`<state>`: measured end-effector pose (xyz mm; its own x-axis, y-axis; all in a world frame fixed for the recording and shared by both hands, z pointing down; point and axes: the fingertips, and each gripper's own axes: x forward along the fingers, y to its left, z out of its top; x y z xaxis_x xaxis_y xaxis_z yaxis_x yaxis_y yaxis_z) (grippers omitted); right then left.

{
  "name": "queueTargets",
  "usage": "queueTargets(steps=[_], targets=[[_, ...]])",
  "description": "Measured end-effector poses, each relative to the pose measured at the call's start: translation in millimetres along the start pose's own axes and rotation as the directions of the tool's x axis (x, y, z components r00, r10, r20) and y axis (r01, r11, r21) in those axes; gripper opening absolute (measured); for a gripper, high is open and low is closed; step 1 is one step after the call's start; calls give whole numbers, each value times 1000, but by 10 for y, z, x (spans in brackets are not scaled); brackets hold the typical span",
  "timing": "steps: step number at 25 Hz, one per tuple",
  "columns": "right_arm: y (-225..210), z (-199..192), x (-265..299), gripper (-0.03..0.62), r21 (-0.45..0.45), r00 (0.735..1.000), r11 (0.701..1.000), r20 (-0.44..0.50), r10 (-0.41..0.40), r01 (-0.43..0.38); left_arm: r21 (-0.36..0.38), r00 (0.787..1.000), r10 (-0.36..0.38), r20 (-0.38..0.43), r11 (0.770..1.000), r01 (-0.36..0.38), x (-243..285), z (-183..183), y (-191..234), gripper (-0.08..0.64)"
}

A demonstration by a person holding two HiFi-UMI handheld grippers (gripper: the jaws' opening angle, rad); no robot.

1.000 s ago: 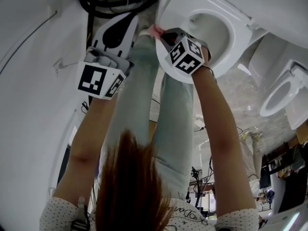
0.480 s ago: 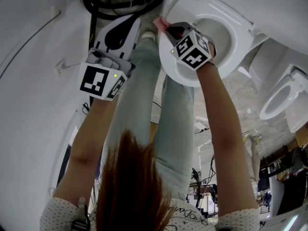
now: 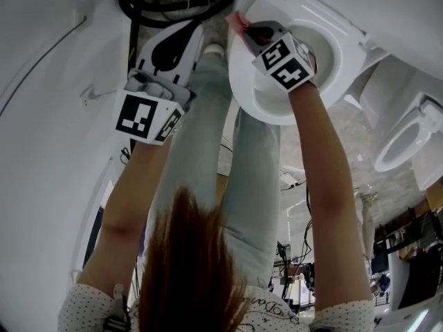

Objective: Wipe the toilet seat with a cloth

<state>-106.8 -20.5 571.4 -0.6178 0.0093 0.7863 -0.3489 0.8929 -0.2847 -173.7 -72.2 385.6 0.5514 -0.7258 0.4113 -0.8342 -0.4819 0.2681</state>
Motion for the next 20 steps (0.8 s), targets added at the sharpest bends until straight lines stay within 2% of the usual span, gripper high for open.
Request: queueTargets(steps=[11, 20], targets=[[-298, 54, -106, 20, 103, 998, 994, 59, -31, 24, 1, 1000, -3, -4, 1000, 3, 95, -5, -38, 5], [-501, 66, -193, 20, 204, 990, 978, 117, -73, 47, 6, 1000, -12, -9, 1000, 12, 145, -12, -94, 3]])
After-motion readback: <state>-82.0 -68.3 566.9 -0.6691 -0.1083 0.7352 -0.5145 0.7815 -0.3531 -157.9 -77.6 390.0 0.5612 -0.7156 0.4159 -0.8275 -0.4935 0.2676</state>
